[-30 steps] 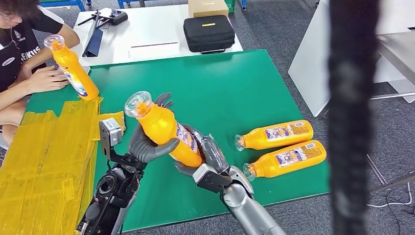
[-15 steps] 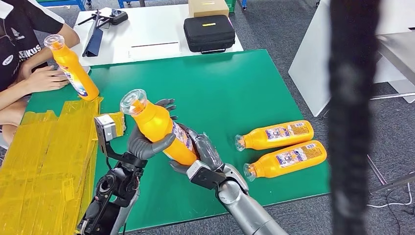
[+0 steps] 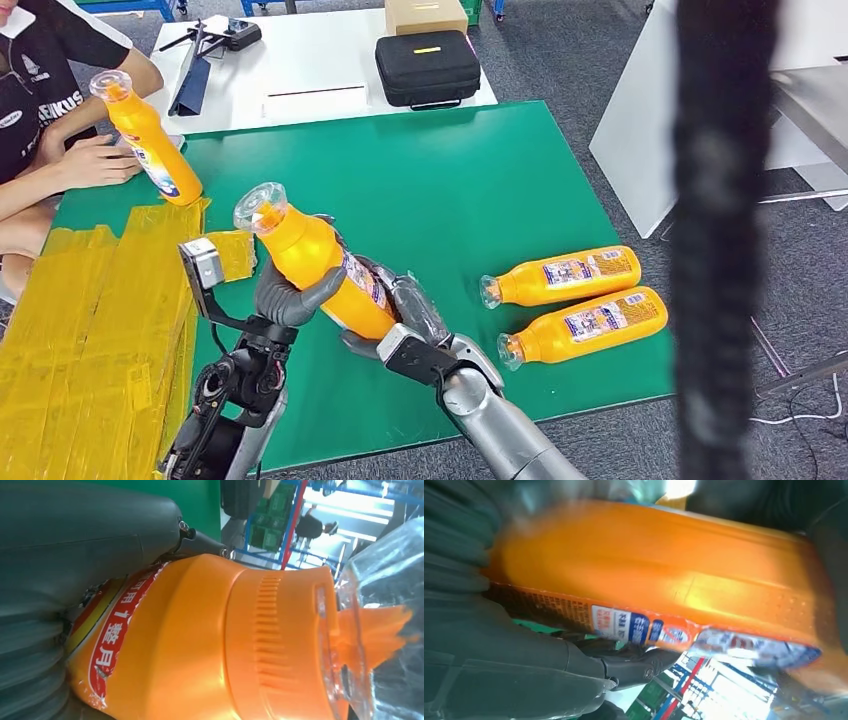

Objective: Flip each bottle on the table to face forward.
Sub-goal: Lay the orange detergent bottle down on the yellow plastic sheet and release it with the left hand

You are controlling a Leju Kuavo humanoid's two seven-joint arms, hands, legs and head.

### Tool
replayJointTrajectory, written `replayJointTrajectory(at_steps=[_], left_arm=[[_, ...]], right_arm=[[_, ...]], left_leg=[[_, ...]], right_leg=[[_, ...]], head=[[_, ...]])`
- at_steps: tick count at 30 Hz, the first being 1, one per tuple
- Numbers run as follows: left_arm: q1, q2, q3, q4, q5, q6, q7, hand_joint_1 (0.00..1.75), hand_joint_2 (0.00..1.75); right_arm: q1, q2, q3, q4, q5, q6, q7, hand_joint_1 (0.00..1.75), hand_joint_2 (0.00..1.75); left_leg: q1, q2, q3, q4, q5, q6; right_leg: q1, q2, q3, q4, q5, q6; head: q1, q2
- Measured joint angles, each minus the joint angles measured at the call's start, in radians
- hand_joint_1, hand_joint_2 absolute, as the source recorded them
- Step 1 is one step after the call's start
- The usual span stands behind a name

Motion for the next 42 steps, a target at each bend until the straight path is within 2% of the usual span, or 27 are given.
replayJointTrajectory(at_steps=[3, 7, 10, 12, 16, 18, 20, 22, 23, 24, 26, 28, 29, 30, 31, 33, 37, 38, 41, 42], left_arm=[[0.007, -0.005, 0.021, -0.010, 0.015, 0.045, -0.012, 1.75, 1.75], [0.007, -0.006, 0.050, -0.023, 0.020, 0.061, -0.018, 1.75, 1.75], [0.007, -0.006, 0.061, -0.029, -0.014, 0.123, -0.044, 1.75, 1.75], [0.007, -0.006, 0.075, -0.039, -0.091, 0.228, -0.086, 1.75, 1.75], [0.012, -0.001, 0.108, -0.072, -0.415, 0.538, -0.190, 1.75, 1.75], [0.015, 0.004, 0.124, -0.084, -0.638, 0.682, -0.214, 1.75, 1.75], [0.017, 0.003, 0.154, -0.090, -0.941, 0.762, -0.201, 1.75, 1.75], [0.016, -0.005, 0.211, -0.091, -1.342, 0.786, -0.151, 1.75, 1.75], [0.013, -0.004, 0.237, -0.090, -1.548, 0.789, -0.097, 1.75, 1.75], [0.005, 0.010, 0.248, -0.084, -1.724, 0.790, -0.006, 1.75, 1.75], [-0.035, 0.079, 0.203, -0.048, -1.955, 0.789, 0.292, 1.75, 1.75], [-0.102, 0.169, 0.083, 0.019, -1.992, 0.771, 0.625, 1.75, 1.75], [-0.134, 0.201, 0.015, 0.057, -1.974, 0.755, 0.744, 1.75, 1.75], [-0.161, 0.226, -0.052, 0.095, -1.958, 0.734, 0.817, 1.75, 1.75], [-0.181, 0.243, -0.109, 0.132, -1.951, 0.711, 0.841, 1.75, 1.75], [-0.207, 0.262, -0.193, 0.205, -1.945, 0.663, 0.795, 1.75, 1.75], [-0.247, 0.266, -0.253, 0.348, -1.939, 0.609, 0.719, 1.71, 1.75], [-0.255, 0.265, -0.257, 0.382, -1.939, 0.604, 0.714, 1.35, 1.75], [-0.273, 0.262, -0.256, 0.474, -1.939, 0.586, 0.717, 0.08, 1.75], [-0.278, 0.261, -0.251, 0.501, -1.939, 0.573, 0.725, 0.00, 1.75]], right_arm=[[0.004, 0.002, -0.004, -0.002, -0.019, -0.007, 0.009, 0.49, 1.75], [0.012, 0.001, -0.010, -0.006, -0.025, -0.009, 0.013, 0.00, 1.75], [0.018, 0.001, -0.017, -0.014, -0.043, -0.016, 0.019, 0.00, 1.75], [0.029, -0.001, -0.025, -0.040, -0.067, -0.024, 0.031, 0.00, 1.75], [0.069, -0.012, -0.046, -0.158, -0.125, -0.027, 0.065, 0.00, 1.75], [0.094, -0.021, -0.053, -0.237, -0.137, -0.030, 0.073, 0.00, 1.75], [0.118, -0.031, -0.056, -0.321, -0.134, -0.043, 0.077, 0.00, 1.75], [0.139, -0.042, -0.057, -0.401, -0.121, -0.062, 0.078, 0.00, 1.75], [0.147, -0.048, -0.057, -0.438, -0.113, -0.072, 0.080, 0.00, 1.75], [0.153, -0.053, -0.057, -0.470, -0.104, -0.080, 0.083, 0.00, 1.75], [0.162, -0.066, -0.057, -0.526, -0.088, -0.096, 0.089, 0.00, 1.75], [0.168, -0.076, -0.058, -0.567, -0.078, -0.108, 0.095, 0.00, 1.75], [0.171, -0.079, -0.059, -0.582, -0.075, -0.113, 0.097, 0.00, 1.75], [0.173, -0.083, -0.060, -0.594, -0.072, -0.116, 0.099, 0.00, 1.75], [0.175, -0.086, -0.062, -0.605, -0.069, -0.118, 0.101, 0.00, 1.75], [0.176, -0.091, -0.068, -0.622, -0.061, -0.120, 0.104, 0.00, 1.75], [0.183, -0.101, -0.085, -0.643, -0.039, -0.128, 0.112, 0.00, 1.75], [0.187, -0.103, -0.090, -0.647, -0.032, -0.132, 0.113, 0.00, 1.75], [0.202, -0.109, -0.102, -0.658, -0.008, -0.143, 0.113, 0.00, 1.75], [0.207, -0.111, -0.105, -0.661, 0.003, -0.147, 0.113, 0.00, 1.75]], left_leg=[[0.000, 0.000, 0.000, 0.000, 0.000, 0.000], [0.000, 0.000, 0.000, 0.000, 0.000, 0.000], [0.000, 0.000, 0.000, 0.000, 0.000, 0.000], [0.000, 0.000, 0.000, 0.000, 0.000, 0.000], [0.000, 0.000, 0.000, 0.000, 0.000, 0.000], [0.000, 0.000, 0.000, 0.000, 0.000, 0.000], [0.000, -0.001, 0.000, 0.000, 0.000, 0.000], [0.000, 0.000, 0.000, 0.000, 0.000, 0.000], [0.000, 0.000, 0.000, 0.000, 0.000, 0.000], [0.000, 0.000, 0.000, 0.000, 0.000, 0.000], [0.000, 0.003, -0.001, 0.000, 0.000, -0.001], [0.000, 0.004, -0.001, 0.000, 0.001, -0.001], [0.000, 0.004, -0.001, 0.000, 0.002, -0.001], [0.001, 0.002, -0.001, 0.000, 0.003, -0.001], [0.001, 0.001, -0.001, 0.000, 0.004, -0.001], [0.001, 0.001, -0.001, 0.000, 0.004, -0.002], [0.001, 0.005, -0.001, 0.000, 0.004, -0.002], [0.000, 0.005, -0.001, 0.000, 0.004, -0.002], [0.000, 0.005, -0.001, 0.000, 0.003, -0.002], [0.000, 0.005, -0.001, 0.000, 0.003, -0.002]], right_leg=[[0.000, 0.000, 0.000, 0.000, 0.000, 0.000], [0.000, 0.000, 0.000, 0.000, 0.000, 0.000], [0.000, 0.000, 0.000, 0.000, 0.000, 0.000], [0.000, 0.000, 0.000, 0.000, 0.000, 0.000], [0.000, 0.000, 0.000, 0.000, 0.000, 0.000], [0.000, 0.000, 0.000, 0.000, 0.000, 0.000], [0.000, 0.000, 0.000, 0.000, 0.000, 0.000], [0.000, 0.000, -0.001, 0.000, 0.000, 0.000], [0.000, 0.000, -0.001, 0.000, 0.000, 0.000], [0.000, 0.000, -0.001, 0.000, 0.000, 0.000], [0.000, 0.001, -0.003, 0.000, 0.001, -0.001], [0.000, 0.002, -0.004, 0.000, 0.002, -0.003], [0.000, 0.001, -0.003, 0.000, 0.003, -0.003], [0.001, 0.001, -0.003, 0.000, 0.003, -0.003], [0.001, 0.000, -0.002, 0.000, 0.003, -0.003], [0.001, 0.000, -0.002, 0.001, 0.003, -0.003], [0.001, 0.001, -0.003, 0.001, 0.003, -0.003], [0.000, 0.001, -0.003, 0.001, 0.003, -0.003], [0.001, 0.001, -0.003, 0.001, 0.003, -0.003], [0.001, 0.001, -0.003, 0.001, 0.003, -0.003]], head=[[0.000, 0.000], [0.000, 0.000], [0.000, 0.000], [0.000, 0.000], [0.000, 0.000], [0.000, 0.000], [0.000, 0.000], [0.000, 0.000], [0.000, 0.000], [0.000, 0.000], [0.000, 0.000], [0.000, 0.000], [-0.001, 0.000], [0.000, 0.000], [0.000, 0.000], [0.000, 0.000], [0.000, 0.000], [0.000, 0.000], [0.000, 0.000], [0.000, 0.000]])
